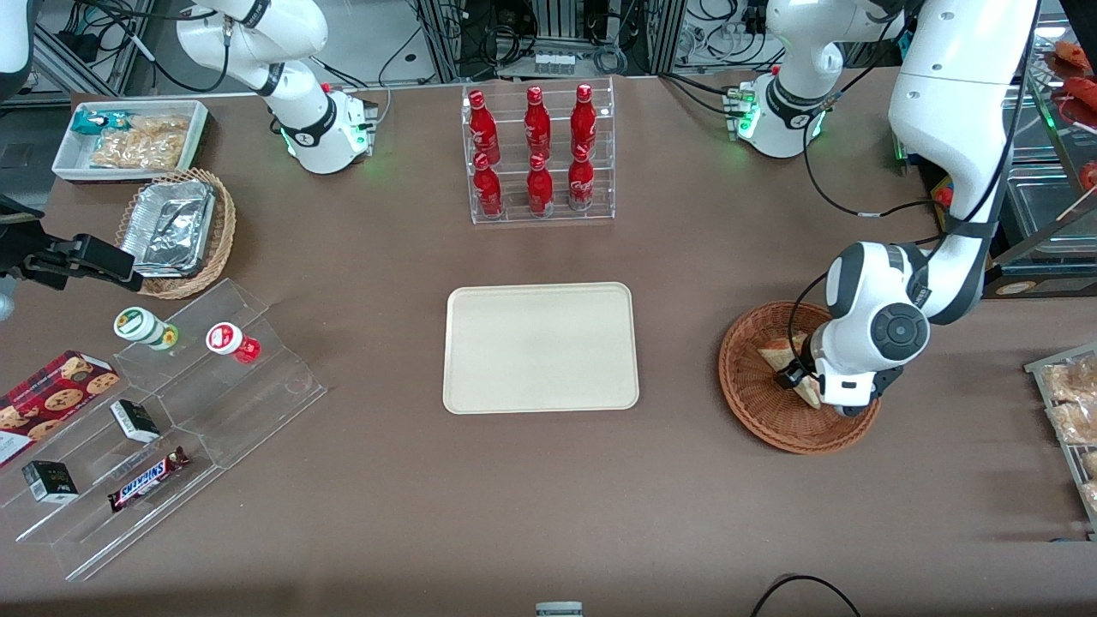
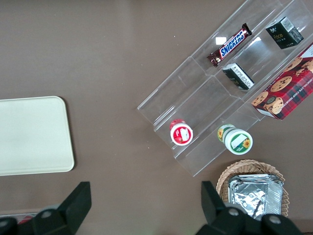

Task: Place sandwich from basket to tray
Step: 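Lift the sandwich with the left gripper and carry it over the cream tray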

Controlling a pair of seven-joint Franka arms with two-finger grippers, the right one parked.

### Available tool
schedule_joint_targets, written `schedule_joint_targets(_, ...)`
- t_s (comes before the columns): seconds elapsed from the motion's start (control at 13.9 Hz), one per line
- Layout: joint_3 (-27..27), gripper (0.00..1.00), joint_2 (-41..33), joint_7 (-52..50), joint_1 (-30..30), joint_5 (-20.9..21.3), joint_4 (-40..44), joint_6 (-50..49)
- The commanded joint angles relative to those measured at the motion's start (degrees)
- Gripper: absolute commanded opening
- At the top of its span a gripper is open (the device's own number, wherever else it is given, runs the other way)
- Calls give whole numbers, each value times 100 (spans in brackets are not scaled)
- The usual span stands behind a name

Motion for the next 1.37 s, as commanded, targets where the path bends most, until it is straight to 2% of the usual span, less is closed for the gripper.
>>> schedule_joint_targets(0.0, 17, 23, -135, -179, -29, -7, -19, 35)
schedule_joint_targets(0.22, 17, 21, -547, -48, -29, 19, 225, -656)
schedule_joint_targets(0.43, -517, 21, -628, -74, -204, 28, 1497, -2473)
schedule_joint_targets(0.58, -834, 21, -383, -109, -572, 2, 2263, -3057)
schedule_joint_targets(0.87, -844, 21, 634, -127, -1801, -16, 3484, -3033)
schedule_joint_targets(1.15, -835, 21, 1875, -355, -2725, -7, 4847, -2849)
schedule_joint_targets(1.3, -835, 21, 2140, -312, -2998, -7, 4964, -2428)
